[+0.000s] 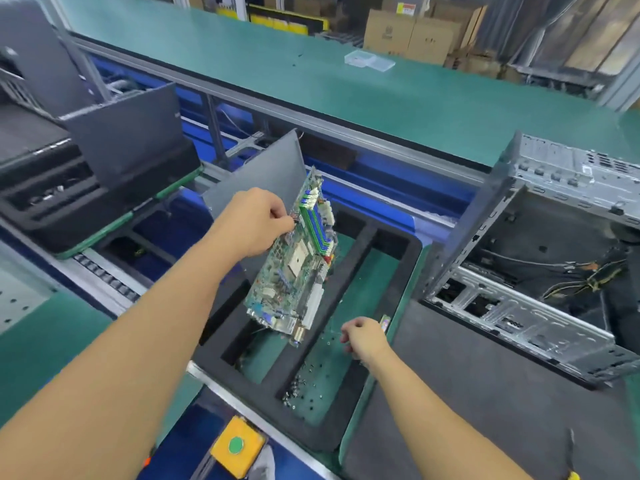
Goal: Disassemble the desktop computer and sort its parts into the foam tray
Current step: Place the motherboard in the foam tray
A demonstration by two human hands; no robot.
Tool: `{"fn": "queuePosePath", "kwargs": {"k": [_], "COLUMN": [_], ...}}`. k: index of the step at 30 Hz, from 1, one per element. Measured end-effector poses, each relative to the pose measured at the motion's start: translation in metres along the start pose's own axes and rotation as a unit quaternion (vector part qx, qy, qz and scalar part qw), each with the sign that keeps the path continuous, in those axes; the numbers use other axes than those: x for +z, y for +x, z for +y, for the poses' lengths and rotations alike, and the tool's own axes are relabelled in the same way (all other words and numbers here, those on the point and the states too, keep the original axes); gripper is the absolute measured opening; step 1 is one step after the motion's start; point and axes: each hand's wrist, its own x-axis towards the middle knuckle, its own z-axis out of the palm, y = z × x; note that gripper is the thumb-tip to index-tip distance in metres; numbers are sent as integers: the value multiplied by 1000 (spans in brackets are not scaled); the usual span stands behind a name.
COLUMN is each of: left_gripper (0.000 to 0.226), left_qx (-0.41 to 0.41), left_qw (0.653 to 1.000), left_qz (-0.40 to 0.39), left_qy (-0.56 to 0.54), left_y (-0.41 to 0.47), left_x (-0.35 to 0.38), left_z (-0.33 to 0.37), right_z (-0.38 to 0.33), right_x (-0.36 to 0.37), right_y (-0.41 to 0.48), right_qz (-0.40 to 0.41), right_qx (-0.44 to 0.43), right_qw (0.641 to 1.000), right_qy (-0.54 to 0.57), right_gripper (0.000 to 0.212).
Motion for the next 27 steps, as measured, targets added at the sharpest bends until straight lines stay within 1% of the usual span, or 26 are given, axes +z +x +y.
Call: {"fn": "queuePosePath", "kwargs": {"k": [5,8,9,10,11,12,13,14,15,16,18,19,22,23,24,27], "left_gripper": [25,22,21,20,20,20,20,21,20,20,19,20,21,21,20,19], "left_qx": [-8,-9,-10,-12,-14,-18,-22,-25,-28,-32,-40,-44,-49,-46,-42,-28], "left_qw": [998,997,997,997,996,996,995,994,994,993,992,992,992,992,991,991], "left_qz": [-34,-43,-46,-51,-59,-68,-76,-83,-89,-96,-106,-108,-111,-114,-118,-130], "left_qy": [44,55,59,62,63,62,61,61,60,59,53,48,38,38,38,24], "left_y": [8,12,13,14,15,16,17,18,18,17,15,15,18,19,20,22], "left_x": [-16,-22,-23,-23,-24,-24,-23,-21,-19,-16,-9,-7,-6,-7,-7,-6], "left_z": [-45,-69,-76,-83,-89,-96,-102,-108,-113,-117,-124,-128,-134,-134,-133,-128], "right_z": [-19,-34,-37,-40,-41,-42,-43,-43,-42,-40,-39,-40,-46,-47,-48,-49], "right_x": [47,77,88,98,107,116,124,130,135,139,149,154,163,164,161,151], "right_y": [12,22,25,28,32,37,42,48,54,61,73,77,92,97,101,106], "right_qz": [-24,-26,-31,-35,-33,-40,-66,-99,-132,-163,-211,-218,-219,-210,-197,-146], "right_qx": [-26,-77,-105,-146,-198,-244,-269,-266,-250,-228,-194,-191,-183,-174,-160,-132], "right_qw": [999,987,972,938,875,795,715,658,618,587,542,525,498,498,507,560], "right_qy": [-38,-140,-206,-314,-440,-554,-643,-698,-734,-759,-790,-800,-819,-823,-824,-805], "right_gripper": [22,29,30,28,24,21,23,25,27,31,42,47,52,55,61,72]}}
